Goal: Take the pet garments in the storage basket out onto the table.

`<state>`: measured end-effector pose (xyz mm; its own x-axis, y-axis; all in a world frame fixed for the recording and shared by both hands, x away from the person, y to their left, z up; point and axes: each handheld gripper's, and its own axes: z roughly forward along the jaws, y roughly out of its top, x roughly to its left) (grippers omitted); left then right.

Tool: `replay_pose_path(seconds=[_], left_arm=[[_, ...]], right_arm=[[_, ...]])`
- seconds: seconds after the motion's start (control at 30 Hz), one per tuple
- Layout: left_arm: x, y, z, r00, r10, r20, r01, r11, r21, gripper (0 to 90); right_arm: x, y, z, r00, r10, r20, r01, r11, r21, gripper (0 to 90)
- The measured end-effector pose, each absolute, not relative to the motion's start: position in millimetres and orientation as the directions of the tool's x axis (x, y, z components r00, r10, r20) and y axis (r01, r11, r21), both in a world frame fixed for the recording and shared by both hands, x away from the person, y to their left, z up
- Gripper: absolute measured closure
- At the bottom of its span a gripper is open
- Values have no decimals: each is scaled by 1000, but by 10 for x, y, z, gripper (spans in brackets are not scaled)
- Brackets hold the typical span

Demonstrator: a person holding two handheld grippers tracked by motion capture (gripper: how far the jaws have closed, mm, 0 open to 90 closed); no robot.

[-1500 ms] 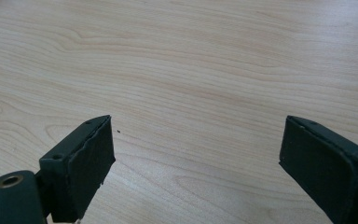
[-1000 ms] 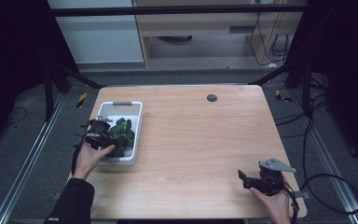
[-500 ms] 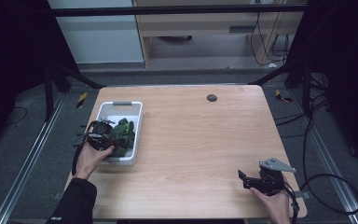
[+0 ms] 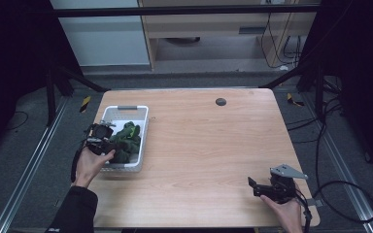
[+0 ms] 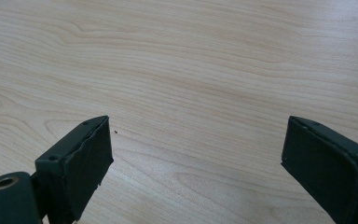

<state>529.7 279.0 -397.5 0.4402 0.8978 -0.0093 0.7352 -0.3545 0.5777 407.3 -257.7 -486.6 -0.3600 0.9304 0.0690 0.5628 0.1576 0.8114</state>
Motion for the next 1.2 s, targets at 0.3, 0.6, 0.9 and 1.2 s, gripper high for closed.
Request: replay_pose_path(seconds=[0.3, 0.6, 0.9, 1.2], left_arm=[[5256, 2801, -3735, 441, 897, -4, 710, -346, 613, 781], [5182, 2828, -3530, 452, 892, 0, 682, -346, 644, 783], [5117, 2833, -3324, 467, 884, 16, 653, -357, 668, 784], [5050, 2845, -3161, 471, 882, 30, 638, -364, 679, 785]], right_arm=[[4073, -2585, -4859, -359, 931, 74, 564, 153, 812, 84], [4073, -2584, -4857, -360, 931, 66, 558, 158, 815, 83], [4069, -2587, -4851, -358, 931, 69, 559, 155, 815, 83], [4068, -2590, -4848, -358, 931, 67, 556, 154, 817, 82]])
